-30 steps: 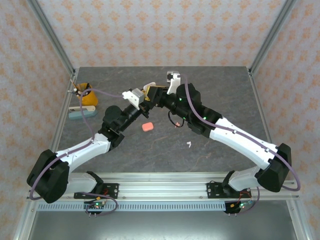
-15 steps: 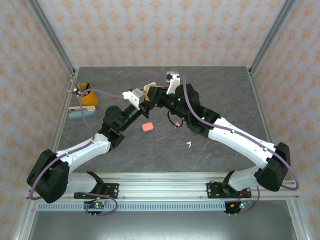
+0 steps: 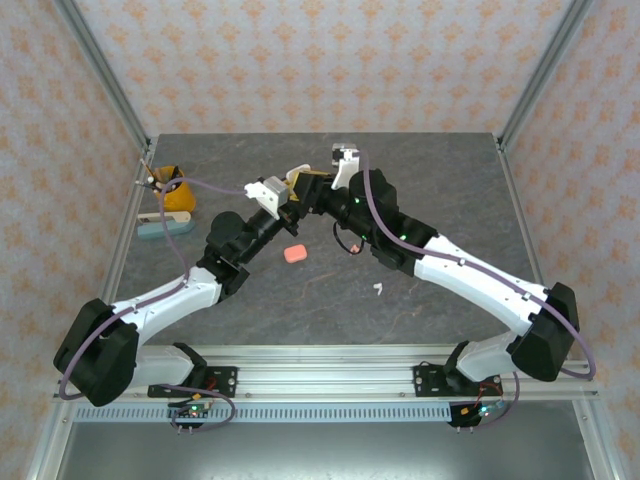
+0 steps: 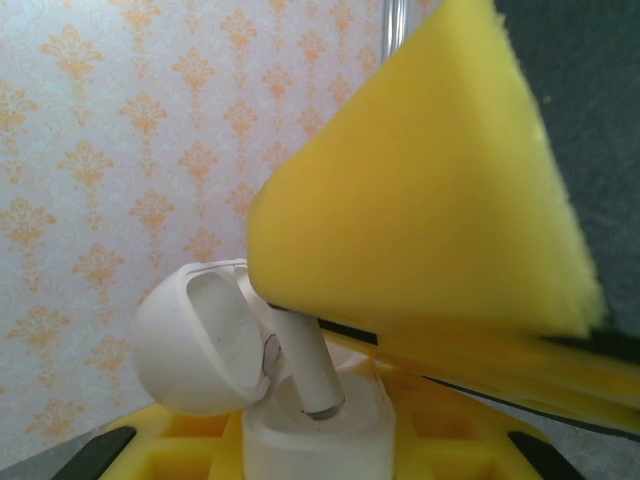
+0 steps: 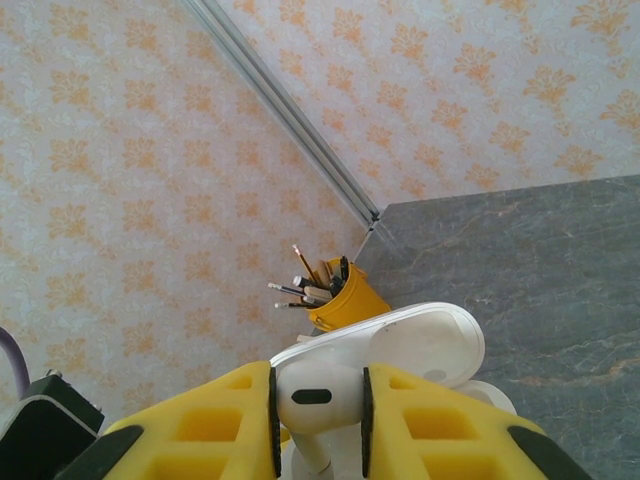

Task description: Insert the wireless bluetooth earbuds into the charging case

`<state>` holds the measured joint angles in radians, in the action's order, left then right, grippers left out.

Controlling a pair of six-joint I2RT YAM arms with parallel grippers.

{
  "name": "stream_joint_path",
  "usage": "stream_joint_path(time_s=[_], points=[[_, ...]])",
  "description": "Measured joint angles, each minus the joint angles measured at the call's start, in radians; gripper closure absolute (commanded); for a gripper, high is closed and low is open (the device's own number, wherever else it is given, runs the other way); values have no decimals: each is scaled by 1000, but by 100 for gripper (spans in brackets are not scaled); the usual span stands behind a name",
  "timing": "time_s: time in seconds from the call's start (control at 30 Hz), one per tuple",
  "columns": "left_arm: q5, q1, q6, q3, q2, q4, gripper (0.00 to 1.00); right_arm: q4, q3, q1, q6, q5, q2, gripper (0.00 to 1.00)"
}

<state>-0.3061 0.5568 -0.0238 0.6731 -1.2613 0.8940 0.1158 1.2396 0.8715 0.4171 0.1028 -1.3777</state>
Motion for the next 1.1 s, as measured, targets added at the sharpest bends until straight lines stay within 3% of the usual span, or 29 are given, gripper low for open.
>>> stream_joint_path(time_s=[0.7, 1.1], points=[[10, 6, 0, 0, 0, -16, 100, 6, -30, -11, -36, 51, 18, 77], [38, 5, 8, 0, 0, -8, 100, 98, -50, -11, 32, 40, 0, 78]])
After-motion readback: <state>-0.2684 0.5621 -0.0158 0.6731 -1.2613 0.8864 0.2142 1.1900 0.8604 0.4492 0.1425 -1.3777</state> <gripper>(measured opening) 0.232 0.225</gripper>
